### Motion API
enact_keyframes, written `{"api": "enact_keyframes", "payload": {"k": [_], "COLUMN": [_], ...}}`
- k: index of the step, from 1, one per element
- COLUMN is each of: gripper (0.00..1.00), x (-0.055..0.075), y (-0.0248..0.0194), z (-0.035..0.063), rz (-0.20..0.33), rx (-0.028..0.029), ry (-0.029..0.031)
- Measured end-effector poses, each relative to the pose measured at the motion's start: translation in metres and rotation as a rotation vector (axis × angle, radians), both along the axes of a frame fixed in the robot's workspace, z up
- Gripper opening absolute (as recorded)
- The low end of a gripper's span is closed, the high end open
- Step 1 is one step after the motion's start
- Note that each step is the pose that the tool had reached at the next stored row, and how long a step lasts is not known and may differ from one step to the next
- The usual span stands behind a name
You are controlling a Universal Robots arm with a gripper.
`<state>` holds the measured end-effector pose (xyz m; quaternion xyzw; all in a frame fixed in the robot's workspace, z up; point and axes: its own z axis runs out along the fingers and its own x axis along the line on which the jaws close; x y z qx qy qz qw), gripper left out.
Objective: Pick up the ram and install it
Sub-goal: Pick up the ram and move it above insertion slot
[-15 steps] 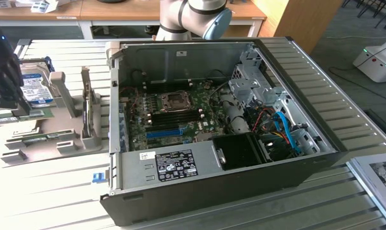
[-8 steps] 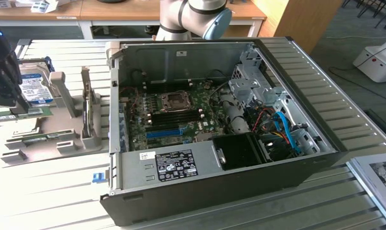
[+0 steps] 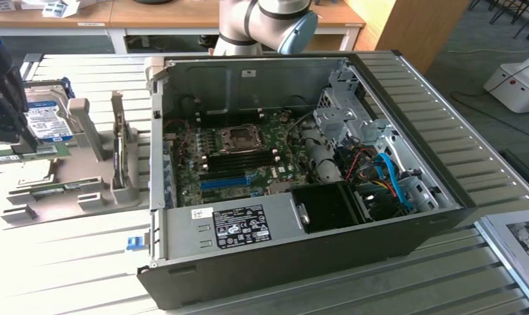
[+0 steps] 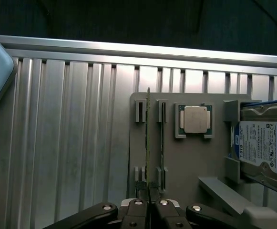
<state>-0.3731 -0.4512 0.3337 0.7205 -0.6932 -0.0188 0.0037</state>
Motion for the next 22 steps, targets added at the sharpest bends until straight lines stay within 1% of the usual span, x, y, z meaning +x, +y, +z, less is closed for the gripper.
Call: {"api": "enact_keyframes", "payload": {"k": [9, 22], "gripper": [0.12, 0.12], "x": [0.0, 0.0], "y": [0.0, 0.0], "z": [0.0063, 0.0202], "rz": [0.0, -0.001], "rx": [0.0, 0.0], "ry": [0.0, 0.0]}}
